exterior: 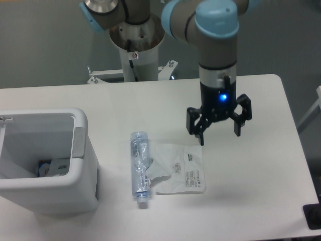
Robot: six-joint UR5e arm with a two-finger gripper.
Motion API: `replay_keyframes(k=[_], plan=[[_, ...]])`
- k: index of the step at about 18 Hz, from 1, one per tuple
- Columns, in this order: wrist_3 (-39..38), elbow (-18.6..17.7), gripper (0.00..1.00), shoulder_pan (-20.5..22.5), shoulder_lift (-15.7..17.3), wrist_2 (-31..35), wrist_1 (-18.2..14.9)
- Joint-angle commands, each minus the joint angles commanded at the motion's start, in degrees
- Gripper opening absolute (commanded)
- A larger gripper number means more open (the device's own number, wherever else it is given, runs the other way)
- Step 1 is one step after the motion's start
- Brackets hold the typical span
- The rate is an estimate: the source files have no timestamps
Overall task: Place the trash in the trash can
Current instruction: 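Move the gripper over the white plastic wrapper beside the bottle, then lower the gripper onto the white wrapper and close on its edge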
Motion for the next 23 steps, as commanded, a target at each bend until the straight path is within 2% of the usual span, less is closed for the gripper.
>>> replay_keyframes(k=[5, 9, 12, 14, 17, 20, 23], plan=[[2.01, -1.31, 1.00, -1.58, -3.42, 0.98, 0.87], [2.11, -3.69, 1.00, -3.68, -5.98, 5.53, 8.95], [2.11, -3.52, 1.00, -5.10, -8.09, 8.79, 9.40], [3.50, -3.78, 1.00, -6.32, -8.01, 9.07, 9.32], [16.73, -5.18, 1.00, -7.47, -7.74, 8.72, 9.31], [26.33, -6.32, 1.00, -8.17, -7.65, 8.63, 9.14], [44.77, -11.24, 1.00, -7.56, -6.16, 8.19, 9.14]])
